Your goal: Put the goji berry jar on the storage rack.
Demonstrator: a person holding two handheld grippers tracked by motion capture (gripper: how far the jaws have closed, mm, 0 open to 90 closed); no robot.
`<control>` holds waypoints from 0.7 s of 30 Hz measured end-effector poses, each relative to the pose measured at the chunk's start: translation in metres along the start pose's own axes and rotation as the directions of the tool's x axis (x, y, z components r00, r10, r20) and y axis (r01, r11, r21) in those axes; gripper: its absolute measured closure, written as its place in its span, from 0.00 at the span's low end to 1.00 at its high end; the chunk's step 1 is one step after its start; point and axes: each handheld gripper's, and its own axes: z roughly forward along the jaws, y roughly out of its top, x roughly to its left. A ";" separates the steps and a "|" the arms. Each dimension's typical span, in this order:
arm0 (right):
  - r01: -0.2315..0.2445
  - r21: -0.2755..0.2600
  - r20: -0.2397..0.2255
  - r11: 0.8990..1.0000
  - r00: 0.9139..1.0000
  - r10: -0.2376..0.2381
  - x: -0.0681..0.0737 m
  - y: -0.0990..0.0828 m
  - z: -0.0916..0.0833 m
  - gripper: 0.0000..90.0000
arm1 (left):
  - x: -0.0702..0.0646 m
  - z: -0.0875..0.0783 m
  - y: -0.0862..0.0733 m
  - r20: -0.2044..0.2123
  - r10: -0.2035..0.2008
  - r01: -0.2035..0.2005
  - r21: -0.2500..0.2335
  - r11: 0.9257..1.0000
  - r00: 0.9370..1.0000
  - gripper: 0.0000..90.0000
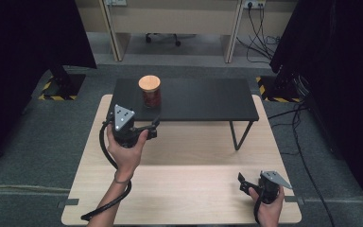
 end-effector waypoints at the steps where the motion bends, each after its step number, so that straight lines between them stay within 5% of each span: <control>1: -0.001 -0.001 -0.001 1.000 1.000 0.001 0.000 0.000 0.000 0.04 | 0.001 -0.001 -0.003 0.002 0.000 0.000 -0.003 1.000 1.000 0.02; 21: 0.009 -0.003 0.003 1.000 1.000 -0.009 0.003 -0.001 0.000 0.04 | 0.009 -0.013 -0.049 0.013 -0.004 0.004 -0.015 1.000 1.000 0.01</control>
